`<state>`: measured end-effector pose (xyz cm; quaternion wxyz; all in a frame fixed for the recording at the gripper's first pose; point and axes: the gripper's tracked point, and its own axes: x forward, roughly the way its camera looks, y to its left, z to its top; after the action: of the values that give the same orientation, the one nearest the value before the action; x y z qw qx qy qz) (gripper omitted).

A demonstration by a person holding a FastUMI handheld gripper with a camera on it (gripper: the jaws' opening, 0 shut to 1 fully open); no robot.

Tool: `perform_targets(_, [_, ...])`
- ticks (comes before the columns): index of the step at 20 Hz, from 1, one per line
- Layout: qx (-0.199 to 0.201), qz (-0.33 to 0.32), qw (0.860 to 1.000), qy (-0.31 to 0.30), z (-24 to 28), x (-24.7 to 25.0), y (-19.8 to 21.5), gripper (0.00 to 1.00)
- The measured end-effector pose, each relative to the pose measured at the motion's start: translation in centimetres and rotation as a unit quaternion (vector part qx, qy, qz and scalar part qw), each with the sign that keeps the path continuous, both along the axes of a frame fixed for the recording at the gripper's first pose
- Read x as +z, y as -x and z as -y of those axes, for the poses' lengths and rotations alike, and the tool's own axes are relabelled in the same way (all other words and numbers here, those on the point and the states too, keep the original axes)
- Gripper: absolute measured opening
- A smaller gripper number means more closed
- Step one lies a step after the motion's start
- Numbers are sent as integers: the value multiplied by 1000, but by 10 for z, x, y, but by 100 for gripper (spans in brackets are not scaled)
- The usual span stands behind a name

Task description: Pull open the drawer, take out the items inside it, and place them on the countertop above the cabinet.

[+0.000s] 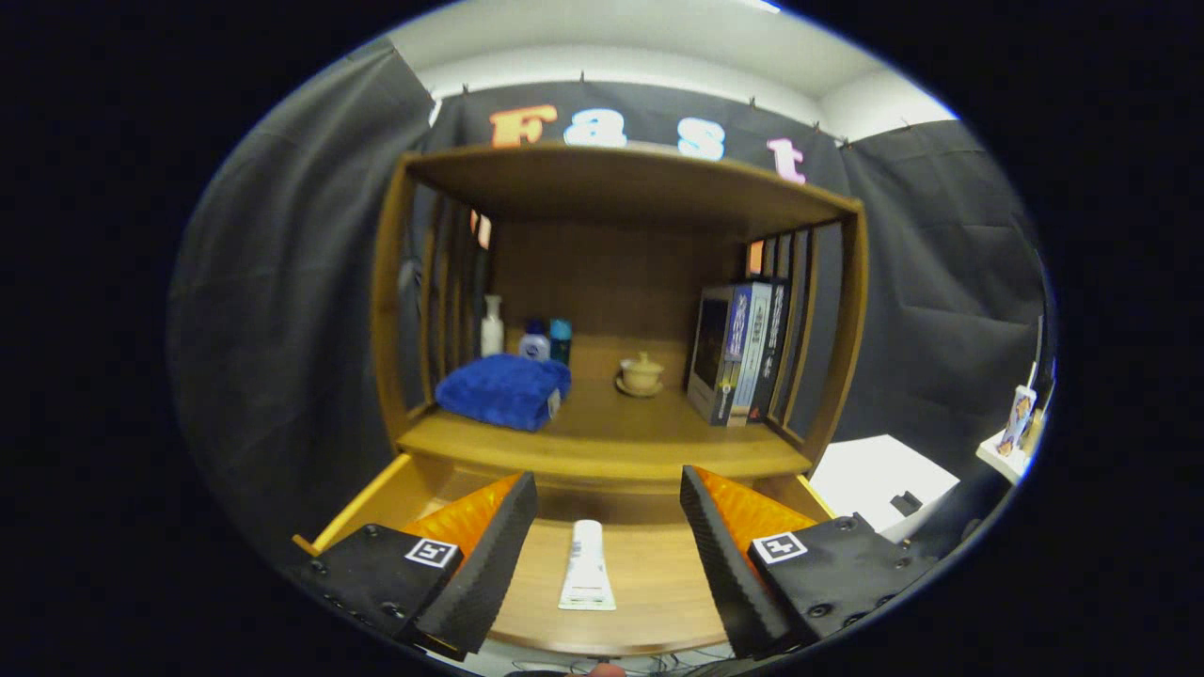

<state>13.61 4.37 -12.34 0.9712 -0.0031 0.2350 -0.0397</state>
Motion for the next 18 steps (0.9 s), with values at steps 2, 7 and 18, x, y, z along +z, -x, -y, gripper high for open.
perform_targets(2, [4,-89,996,2,2,-46,-18,98])
perform_targets(7, [-30,-258,964,-59,-9,-141,-24,99])
perform_targets(18, [-24,-395,914,-93,-35,-225,-34,100])
